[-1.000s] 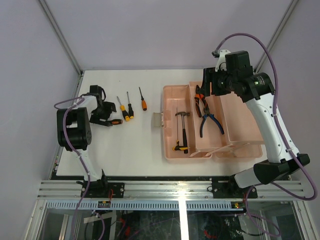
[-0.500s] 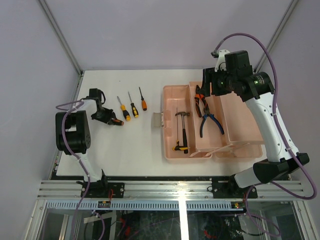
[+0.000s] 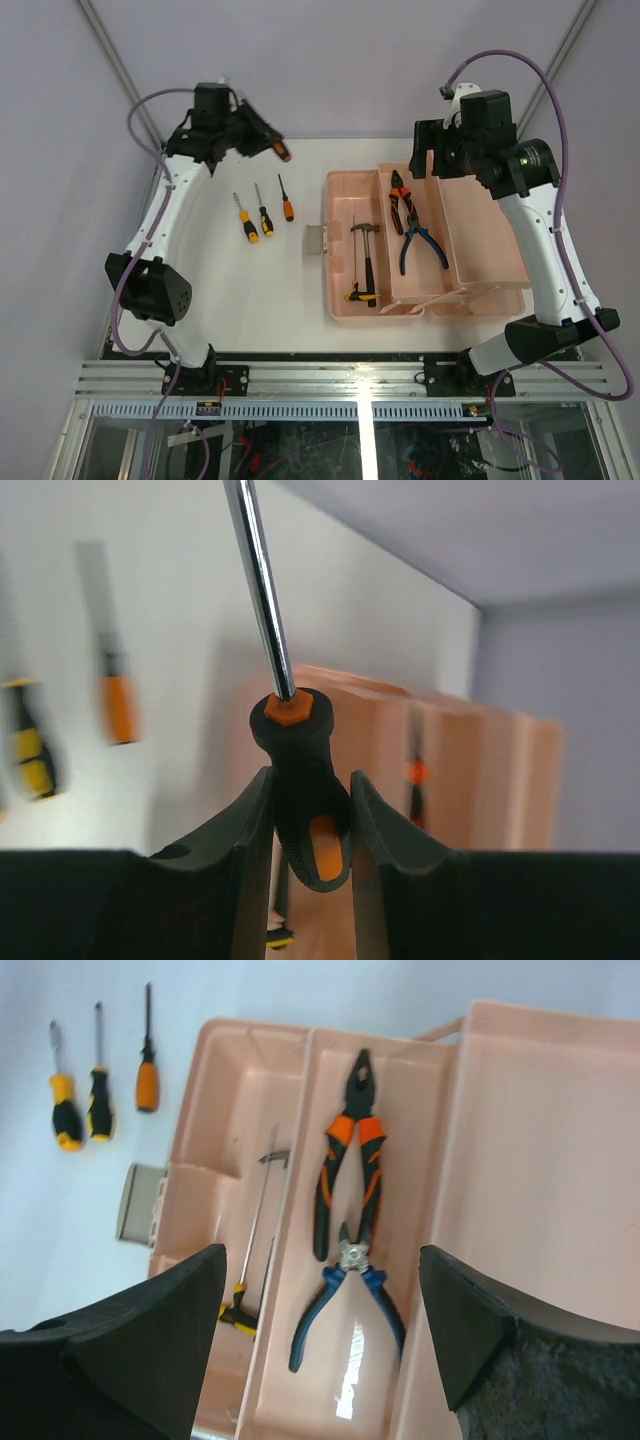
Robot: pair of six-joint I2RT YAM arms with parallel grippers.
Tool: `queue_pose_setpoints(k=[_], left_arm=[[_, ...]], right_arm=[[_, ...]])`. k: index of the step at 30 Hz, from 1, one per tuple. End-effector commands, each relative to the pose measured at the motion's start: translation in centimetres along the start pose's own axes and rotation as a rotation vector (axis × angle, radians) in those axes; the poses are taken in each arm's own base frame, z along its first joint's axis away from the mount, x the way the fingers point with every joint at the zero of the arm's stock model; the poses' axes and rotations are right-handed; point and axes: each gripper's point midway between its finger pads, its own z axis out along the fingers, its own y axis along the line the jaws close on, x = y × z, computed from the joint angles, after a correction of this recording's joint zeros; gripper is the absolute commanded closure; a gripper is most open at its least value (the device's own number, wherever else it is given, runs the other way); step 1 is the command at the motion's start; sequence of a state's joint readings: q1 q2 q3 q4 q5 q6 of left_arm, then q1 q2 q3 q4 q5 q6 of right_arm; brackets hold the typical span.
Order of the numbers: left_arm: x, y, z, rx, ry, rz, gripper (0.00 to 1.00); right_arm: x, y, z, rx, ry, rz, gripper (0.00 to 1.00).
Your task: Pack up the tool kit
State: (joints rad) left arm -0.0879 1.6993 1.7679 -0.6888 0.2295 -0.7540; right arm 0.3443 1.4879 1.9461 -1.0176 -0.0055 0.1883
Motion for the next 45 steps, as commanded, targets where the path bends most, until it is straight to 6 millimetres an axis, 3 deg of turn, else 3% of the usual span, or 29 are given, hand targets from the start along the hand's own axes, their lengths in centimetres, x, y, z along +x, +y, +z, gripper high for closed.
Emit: queue_pose_setpoints(k=[1, 6, 12, 18, 23, 28, 33, 42, 45], left_arm=[[7.0, -13.0, -1.0, 0.378, 0.161, 0.269, 1.0], [15.0, -20.6, -1.6, 0.596, 0.318, 0.341, 1.0], [24.1, -26.2, -3.1, 0.798, 0.483, 0.368, 1.0], [29.1, -30.3, -4.8, 0.931, 0.531, 0.366, 1.0], [32.8, -31.5, -5.7, 0.968, 0.594, 0.323, 1.0], [35.6, -32.4, -5.5, 0.988, 0.621, 0.233, 1.0], [37.1, -32.9, -4.3, 0.991, 0.617, 0.204, 1.0], [37.2, -32.5, -5.5, 1.003, 0.59, 0.291, 1.0], [37.1, -32.4, -6.1, 1.013, 0.575, 0.318, 1.0]], right_arm=[[-3.3, -3.9, -2.0, 0.184, -0.143, 0.067, 0.13], [-6.0, -8.1, -5.5, 0.358, -0.298, 0.135, 0.02], [-6.8, -11.5, -9.9, 0.536, -0.416, 0.186, 0.01], [-6.6, -12.8, -14.2, 0.626, -0.526, 0.223, 0.0], [-6.0, -13.0, -15.3, 0.64, -0.53, 0.225, 0.0], [-5.5, -12.6, -15.5, 0.616, -0.532, 0.24, 0.01], [-4.6, -12.3, -14.9, 0.592, -0.497, 0.231, 0.01], [-3.4, -13.3, -11.0, 0.638, -0.386, 0.239, 0.03], [-2.6, -14.2, -8.4, 0.637, -0.292, 0.286, 0.08]])
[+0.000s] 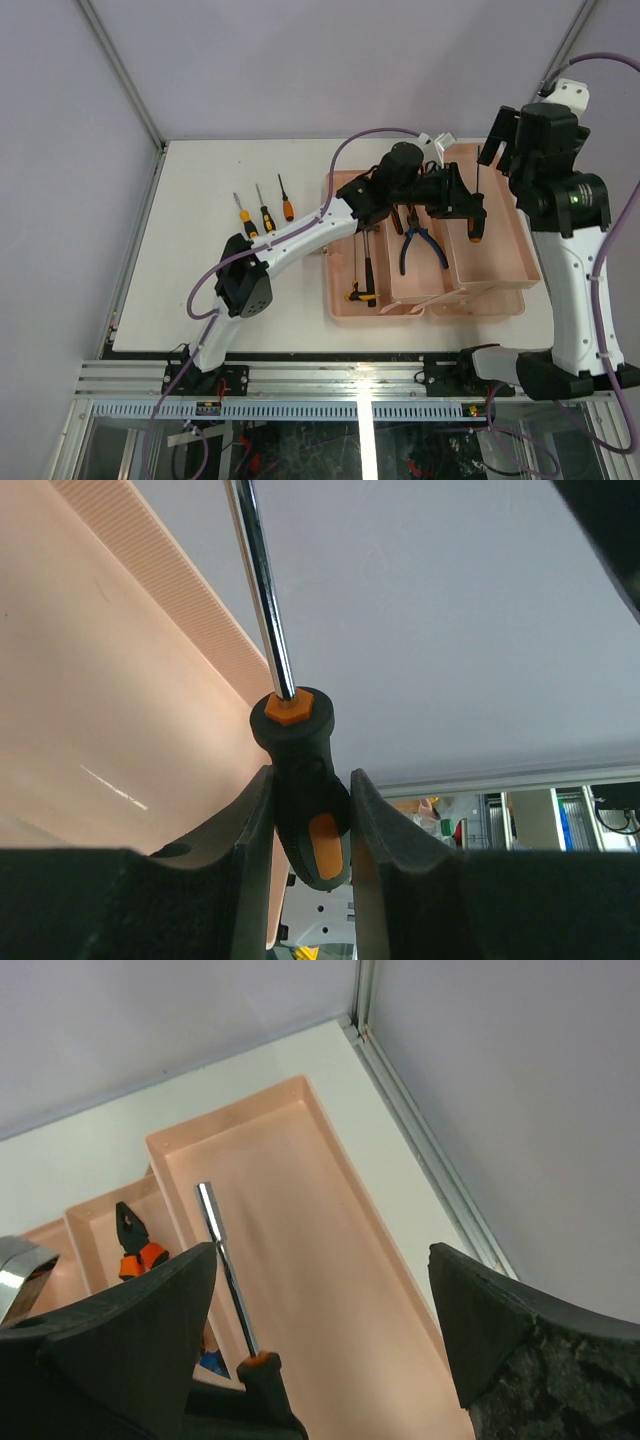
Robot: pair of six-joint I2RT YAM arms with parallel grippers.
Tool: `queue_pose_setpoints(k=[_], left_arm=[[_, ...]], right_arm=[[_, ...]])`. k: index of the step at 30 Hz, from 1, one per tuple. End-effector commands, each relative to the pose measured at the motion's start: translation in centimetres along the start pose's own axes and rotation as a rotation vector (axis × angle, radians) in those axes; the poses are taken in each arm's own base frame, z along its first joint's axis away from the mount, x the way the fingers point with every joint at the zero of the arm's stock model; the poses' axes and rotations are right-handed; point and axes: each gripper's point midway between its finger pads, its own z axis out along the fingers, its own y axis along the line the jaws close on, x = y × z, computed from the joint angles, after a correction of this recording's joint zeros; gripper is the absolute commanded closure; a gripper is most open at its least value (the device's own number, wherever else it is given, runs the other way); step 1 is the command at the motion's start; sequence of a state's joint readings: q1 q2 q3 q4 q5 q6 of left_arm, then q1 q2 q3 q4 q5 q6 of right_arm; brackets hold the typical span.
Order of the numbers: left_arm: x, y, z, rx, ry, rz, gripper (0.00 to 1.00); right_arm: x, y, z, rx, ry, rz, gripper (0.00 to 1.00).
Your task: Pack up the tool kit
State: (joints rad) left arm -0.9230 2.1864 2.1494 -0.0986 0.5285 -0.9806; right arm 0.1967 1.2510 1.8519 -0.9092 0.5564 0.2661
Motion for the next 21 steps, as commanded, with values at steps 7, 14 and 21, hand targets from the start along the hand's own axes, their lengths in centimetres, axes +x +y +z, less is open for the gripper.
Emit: queue_pose_setpoints(k=[7, 14, 21], left_arm=[[-0.9, -3.8, -1.7, 0.071, -0.047, 0.134, 1.0], [-0.9, -4.1, -1.8, 0.08, -0.045, 0.154, 1.0], [-1.1, -3.0, -1.9, 0.059, -0.05, 0.136, 1.0]], right_arm=[[3.2, 3.0, 4.7, -0.068, 0.176, 0.068, 0.22], [4.2, 4.6, 4.6, -0.152, 0.223, 0.083, 0.27], [1.3, 3.4, 2.4, -0.149, 0.109, 0.136, 0.25]])
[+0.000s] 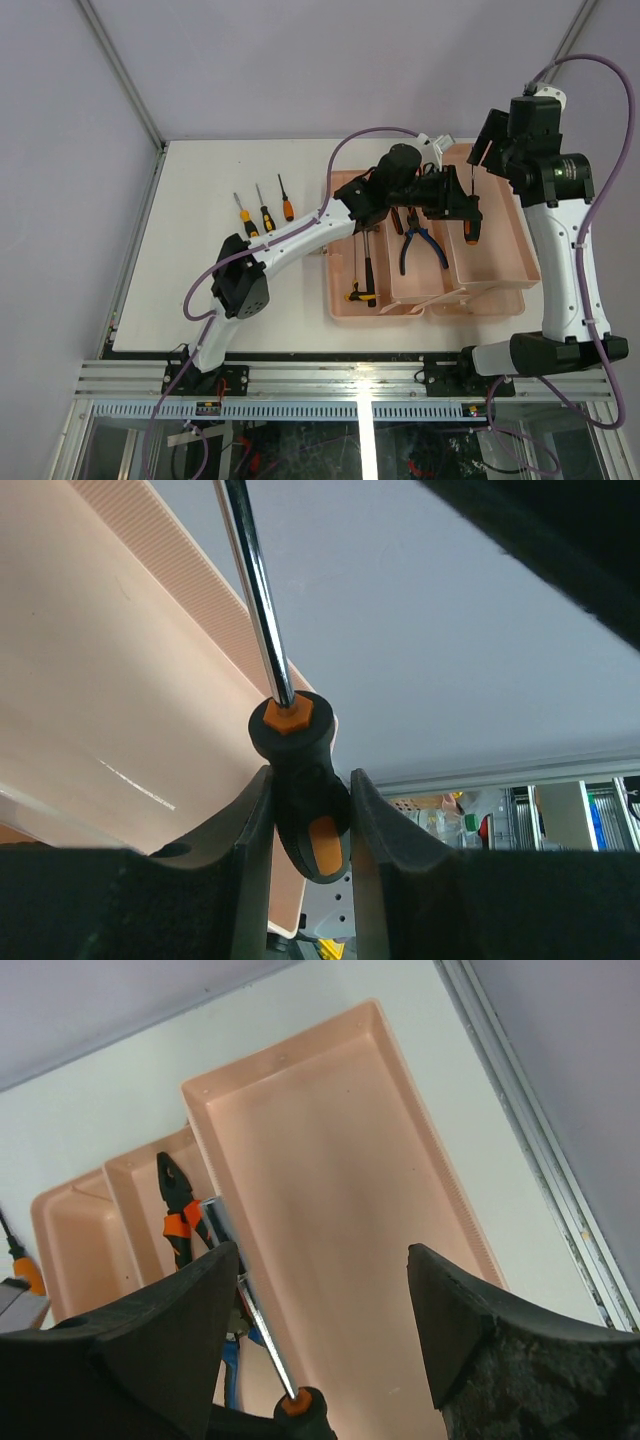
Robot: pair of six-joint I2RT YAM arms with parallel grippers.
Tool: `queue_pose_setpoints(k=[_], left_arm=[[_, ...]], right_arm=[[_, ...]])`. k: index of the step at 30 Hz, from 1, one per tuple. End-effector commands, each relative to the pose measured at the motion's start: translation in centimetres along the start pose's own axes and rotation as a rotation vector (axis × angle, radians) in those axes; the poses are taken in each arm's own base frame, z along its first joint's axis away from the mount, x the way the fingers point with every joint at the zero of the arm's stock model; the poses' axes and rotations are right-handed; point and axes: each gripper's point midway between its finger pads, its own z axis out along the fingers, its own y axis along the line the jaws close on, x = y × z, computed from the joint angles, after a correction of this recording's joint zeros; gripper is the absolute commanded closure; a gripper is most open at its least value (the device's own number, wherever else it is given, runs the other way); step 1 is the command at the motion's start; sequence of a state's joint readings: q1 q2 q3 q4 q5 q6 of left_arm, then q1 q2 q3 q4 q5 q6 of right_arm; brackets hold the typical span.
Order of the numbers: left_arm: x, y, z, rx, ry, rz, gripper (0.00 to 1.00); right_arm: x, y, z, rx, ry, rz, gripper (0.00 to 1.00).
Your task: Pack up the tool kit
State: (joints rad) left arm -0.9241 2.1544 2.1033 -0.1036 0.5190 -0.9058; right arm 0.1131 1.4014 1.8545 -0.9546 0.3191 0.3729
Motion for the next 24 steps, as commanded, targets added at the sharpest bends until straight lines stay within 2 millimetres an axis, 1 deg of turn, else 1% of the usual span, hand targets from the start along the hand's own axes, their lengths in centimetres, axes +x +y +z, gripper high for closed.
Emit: queue_pose_setpoints(k=[1, 3, 6, 13, 16, 19, 20, 22, 24], left_arm=[[-1.9, -3.0, -1.5, 0.072, -0.058, 0.066, 1.0], [-2.1, -2.9, -1.6, 0.071, -0.061, 0.065, 1.0], [-2.3, -2.8, -1.5, 0.073, -0.062, 0.071, 1.0], [-2.4, -3.5, -1.8, 0.092, -0.061, 0.088, 1.0], [-2.3, -3.8, -1.9, 0.098, -0.06, 0.094, 1.0], [-2.5, -3.9, -2.1, 0.101, -0.063, 0.096, 1.0], [-2.5, -4.1, -2.2, 0.102, -0.065, 0.098, 1.0], [-2.5, -4.2, -2.3, 0.104, -0.065, 0.099, 1.0], [-2.6, -4.1, -2.3, 0.101, -0.068, 0.098, 1.0]], right_arm=[[-3.1, 0.1, -3.7, -0.063, -0.144, 0.067, 0.24], [-3.5, 0.2, -4.3, -0.078, -0.16, 0.066, 0.24], [-3.1, 0.8, -4.3, -0.111, -0.137, 0.058, 0.25], [0.1, 2.8, -1.8, -0.186, -0.009, 0.033, 0.27], [1.0, 3.6, -1.0, -0.219, 0.024, 0.036, 0.3], [1.6, 3.9, -0.5, -0.229, 0.047, 0.034, 0.34], [1.7, 3.9, -0.4, -0.229, 0.052, 0.034, 0.37], [1.9, 4.0, -0.3, -0.229, 0.058, 0.033, 0.47], [2.1, 4.0, -0.3, -0.231, 0.063, 0.033, 0.71]])
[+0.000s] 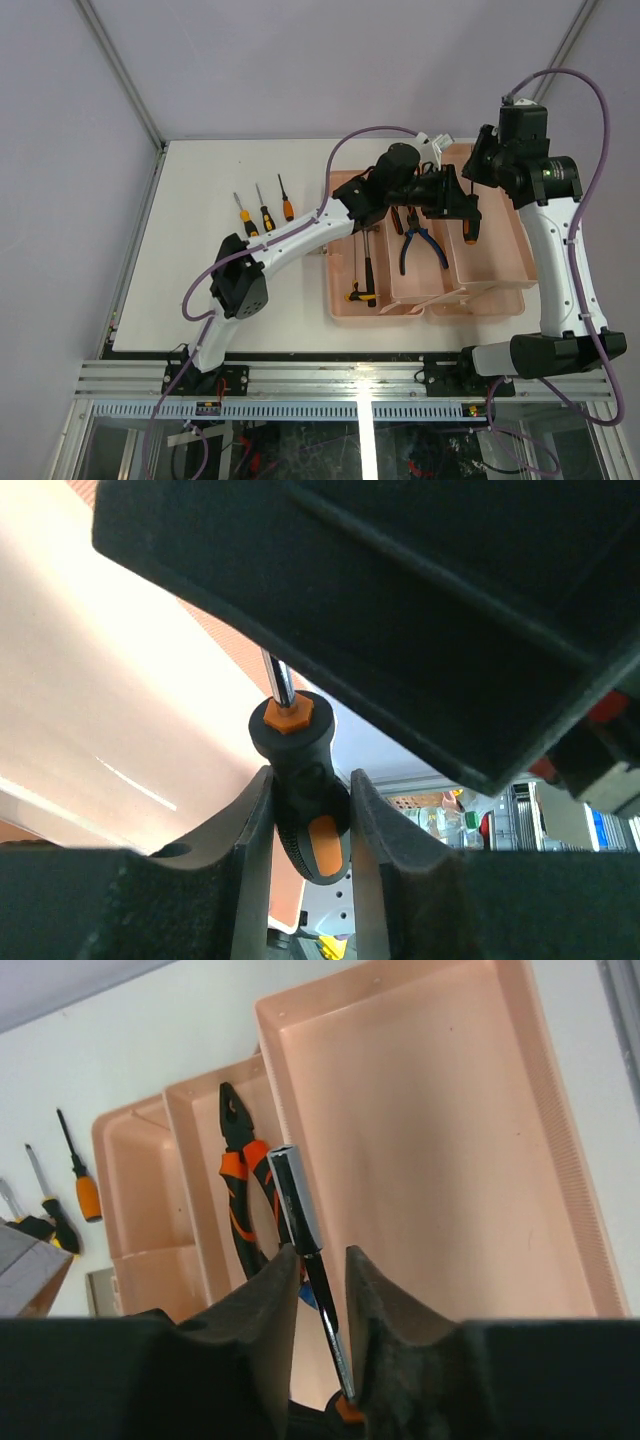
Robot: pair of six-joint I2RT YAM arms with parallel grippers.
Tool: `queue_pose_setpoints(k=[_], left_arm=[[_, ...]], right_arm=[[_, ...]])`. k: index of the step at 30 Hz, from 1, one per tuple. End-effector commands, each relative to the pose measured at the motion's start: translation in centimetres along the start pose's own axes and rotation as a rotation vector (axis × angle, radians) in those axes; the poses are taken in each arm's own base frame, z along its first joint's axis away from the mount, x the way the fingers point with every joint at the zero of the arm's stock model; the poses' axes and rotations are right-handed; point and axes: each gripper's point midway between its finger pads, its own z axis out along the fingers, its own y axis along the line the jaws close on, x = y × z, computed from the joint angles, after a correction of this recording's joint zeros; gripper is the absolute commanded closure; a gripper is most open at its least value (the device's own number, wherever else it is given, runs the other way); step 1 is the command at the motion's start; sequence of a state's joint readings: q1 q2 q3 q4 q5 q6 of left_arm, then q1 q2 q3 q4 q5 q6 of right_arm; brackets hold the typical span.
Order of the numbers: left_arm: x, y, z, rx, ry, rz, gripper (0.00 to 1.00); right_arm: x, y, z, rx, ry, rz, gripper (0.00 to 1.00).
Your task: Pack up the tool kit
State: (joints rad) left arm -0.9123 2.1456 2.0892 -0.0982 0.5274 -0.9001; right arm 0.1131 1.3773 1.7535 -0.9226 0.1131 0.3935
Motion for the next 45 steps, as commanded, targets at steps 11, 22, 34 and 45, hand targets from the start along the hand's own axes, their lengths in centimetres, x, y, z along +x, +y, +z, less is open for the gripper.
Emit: queue_pose_setpoints(k=[11, 22, 34, 45], left_arm=[[-5.6, -1.3, -4.3, 0.026, -0.138, 0.081, 0.36], [-11.1, 5.5, -14.3, -0.16, -0.284, 0.038, 0.18], [-14.1, 12.8, -27.5, -0.457, -0.386, 0.061, 0.18], [-12.2, 16.1, -34.3, -0.603, -0.412, 0.011, 0.19]], right_arm=[[-2.1, 0.0, -1.3, -0.01, -0.071, -0.038, 1.0], [-3.1, -2.2, 0.0, 0.053, -0.051, -0.181, 1.0], [-0.7, -5.9, 5.2, 0.057, 0.061, -0.399, 1.0], [3.5, -7.0, 9.6, 0.005, 0.17, -0.494, 1.0]])
